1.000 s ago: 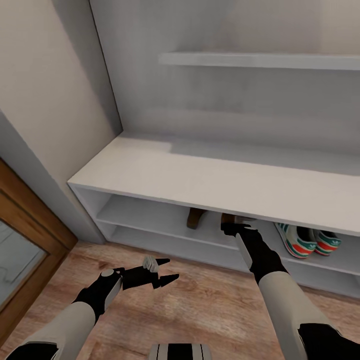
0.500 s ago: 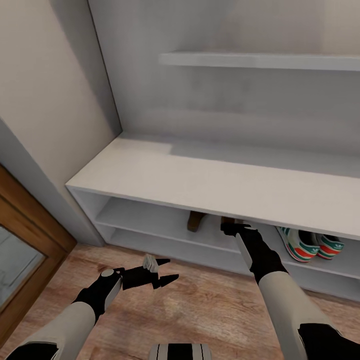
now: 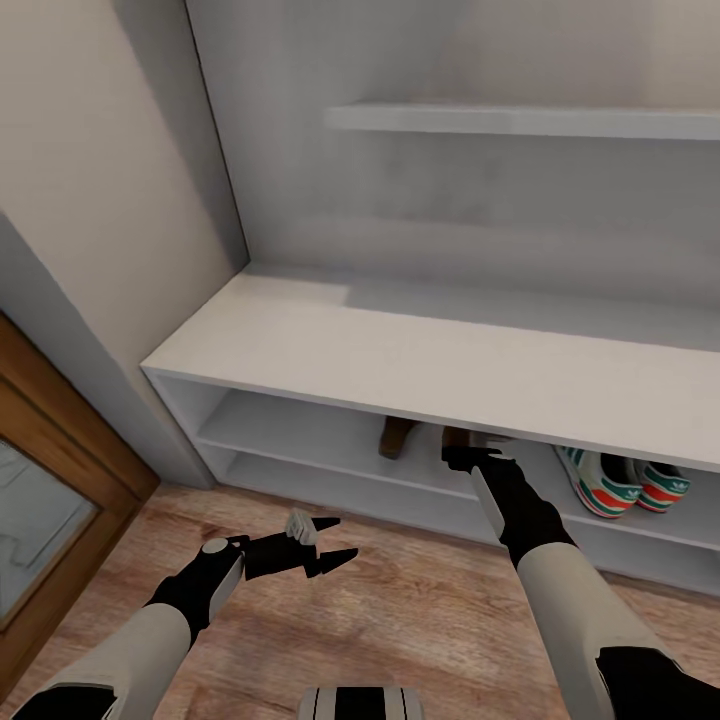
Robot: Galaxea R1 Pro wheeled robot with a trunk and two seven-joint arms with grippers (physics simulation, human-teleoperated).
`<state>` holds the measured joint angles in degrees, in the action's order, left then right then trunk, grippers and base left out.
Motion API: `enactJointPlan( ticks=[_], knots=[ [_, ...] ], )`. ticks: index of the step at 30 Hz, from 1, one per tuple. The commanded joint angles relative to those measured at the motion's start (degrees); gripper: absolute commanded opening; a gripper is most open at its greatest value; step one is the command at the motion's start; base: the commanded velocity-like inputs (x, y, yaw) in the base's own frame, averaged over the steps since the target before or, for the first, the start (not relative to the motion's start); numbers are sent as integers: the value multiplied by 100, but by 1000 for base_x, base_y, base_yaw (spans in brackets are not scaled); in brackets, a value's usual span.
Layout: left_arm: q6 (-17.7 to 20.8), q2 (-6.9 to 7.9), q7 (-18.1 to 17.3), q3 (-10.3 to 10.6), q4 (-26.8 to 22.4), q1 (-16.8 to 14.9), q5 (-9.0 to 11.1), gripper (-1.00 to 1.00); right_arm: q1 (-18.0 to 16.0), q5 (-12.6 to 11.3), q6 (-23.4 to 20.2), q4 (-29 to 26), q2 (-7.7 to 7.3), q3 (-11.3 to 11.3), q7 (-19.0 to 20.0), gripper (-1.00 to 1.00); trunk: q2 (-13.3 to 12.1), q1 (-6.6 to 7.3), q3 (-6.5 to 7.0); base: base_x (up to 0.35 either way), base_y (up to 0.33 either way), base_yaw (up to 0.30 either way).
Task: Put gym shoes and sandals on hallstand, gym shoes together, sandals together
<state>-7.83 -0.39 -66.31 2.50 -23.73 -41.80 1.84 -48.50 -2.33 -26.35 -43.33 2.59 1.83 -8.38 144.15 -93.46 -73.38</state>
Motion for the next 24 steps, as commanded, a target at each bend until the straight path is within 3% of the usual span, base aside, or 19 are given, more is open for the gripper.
enactJointPlan(
  ticks=[1,16,17,24],
  knots=[
    [-52,4,4,26,4,-3,19,100,-2,-40,-28,-9,5,11,-32,-100,2,1,-4,0,72,0],
    [-52,4,4,25,5,-3,19,100,-2,-40,-28,-9,5,11,-32,-100,2,1,-4,0,18,0],
    [-52,4,4,24,5,-3,19,100,-2,-40,-28,-9,5,11,-32,100,2,1,-4,0,0,0],
    [-52,4,4,27,5,-3,19,100,-2,-40,-28,-9,5,11,-31,100,2,1,-4,0,0,0]
  ],
)
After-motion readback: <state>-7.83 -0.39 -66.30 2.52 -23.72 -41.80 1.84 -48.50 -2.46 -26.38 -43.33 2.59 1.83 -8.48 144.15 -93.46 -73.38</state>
